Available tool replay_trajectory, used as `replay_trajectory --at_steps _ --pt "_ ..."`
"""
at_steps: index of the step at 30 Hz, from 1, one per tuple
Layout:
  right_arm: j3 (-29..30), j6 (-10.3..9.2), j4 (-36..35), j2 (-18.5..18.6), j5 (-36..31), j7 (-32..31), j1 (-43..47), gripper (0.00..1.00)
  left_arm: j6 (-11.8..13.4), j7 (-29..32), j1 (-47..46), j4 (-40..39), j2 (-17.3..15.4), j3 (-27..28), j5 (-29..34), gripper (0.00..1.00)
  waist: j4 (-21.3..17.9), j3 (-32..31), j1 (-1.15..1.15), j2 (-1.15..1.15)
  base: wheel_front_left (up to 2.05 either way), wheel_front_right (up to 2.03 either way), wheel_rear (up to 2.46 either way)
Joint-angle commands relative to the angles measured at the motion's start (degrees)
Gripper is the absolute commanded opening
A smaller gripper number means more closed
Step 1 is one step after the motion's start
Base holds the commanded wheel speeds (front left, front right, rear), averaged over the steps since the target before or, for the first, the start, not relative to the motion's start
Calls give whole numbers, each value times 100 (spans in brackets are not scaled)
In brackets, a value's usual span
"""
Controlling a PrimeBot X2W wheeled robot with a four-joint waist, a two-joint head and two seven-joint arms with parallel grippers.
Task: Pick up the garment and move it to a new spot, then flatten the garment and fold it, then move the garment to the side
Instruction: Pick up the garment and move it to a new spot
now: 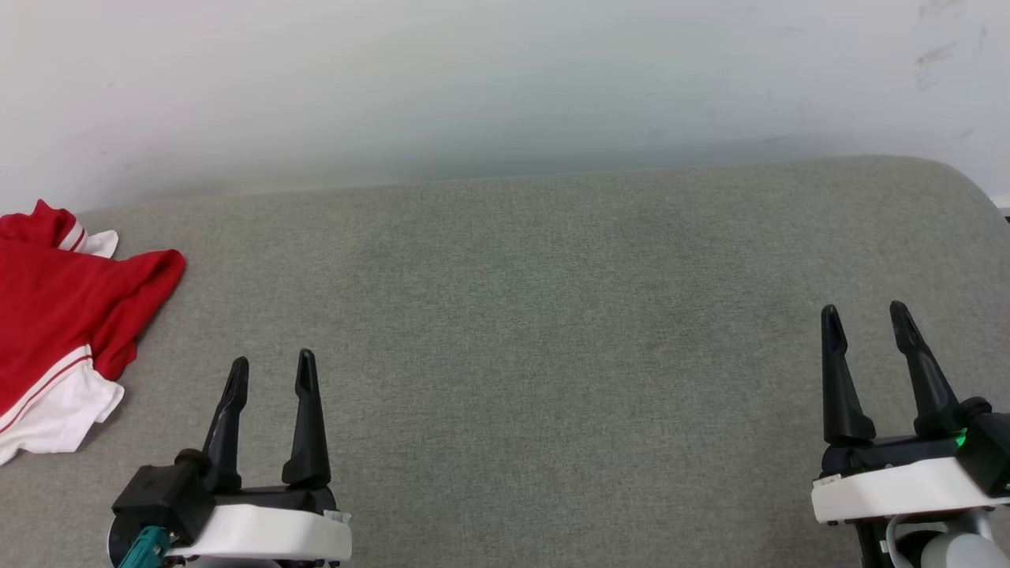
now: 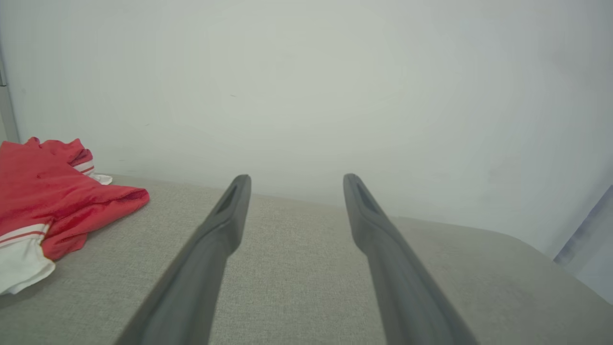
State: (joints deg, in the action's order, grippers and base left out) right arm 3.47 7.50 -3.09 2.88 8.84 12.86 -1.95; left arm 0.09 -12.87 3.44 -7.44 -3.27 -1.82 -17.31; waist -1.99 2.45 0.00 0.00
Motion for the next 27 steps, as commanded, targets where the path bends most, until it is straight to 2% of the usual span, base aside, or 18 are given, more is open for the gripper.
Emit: replay_trajectory --at_steps 1,3,6,20,27 --pt "6 -2 6 1 -75 37 85 100 -78 -42 62 2 11 35 107 100 -5 -2 0 0 0 0 0" --pt "19 -2 53 0 -144 65 80 100 -219 -64 79 74 30 110 252 100 -16 -2 0 0 0 0 0" --pt "-1 -2 53 -1 -290 88 74 100 -302 -100 90 196 40 79 449 100 -30 3 0 0 0 0 0" --pt "-27 -2 -19 -2 -864 240 113 100 -205 -239 109 323 38 -77 851 100 -23 41 0 0 0 0 0" --pt "-109 -2 -44 -2 -803 236 137 100 -242 -237 78 334 39 -53 757 100 106 65 0 0 0 0 0"
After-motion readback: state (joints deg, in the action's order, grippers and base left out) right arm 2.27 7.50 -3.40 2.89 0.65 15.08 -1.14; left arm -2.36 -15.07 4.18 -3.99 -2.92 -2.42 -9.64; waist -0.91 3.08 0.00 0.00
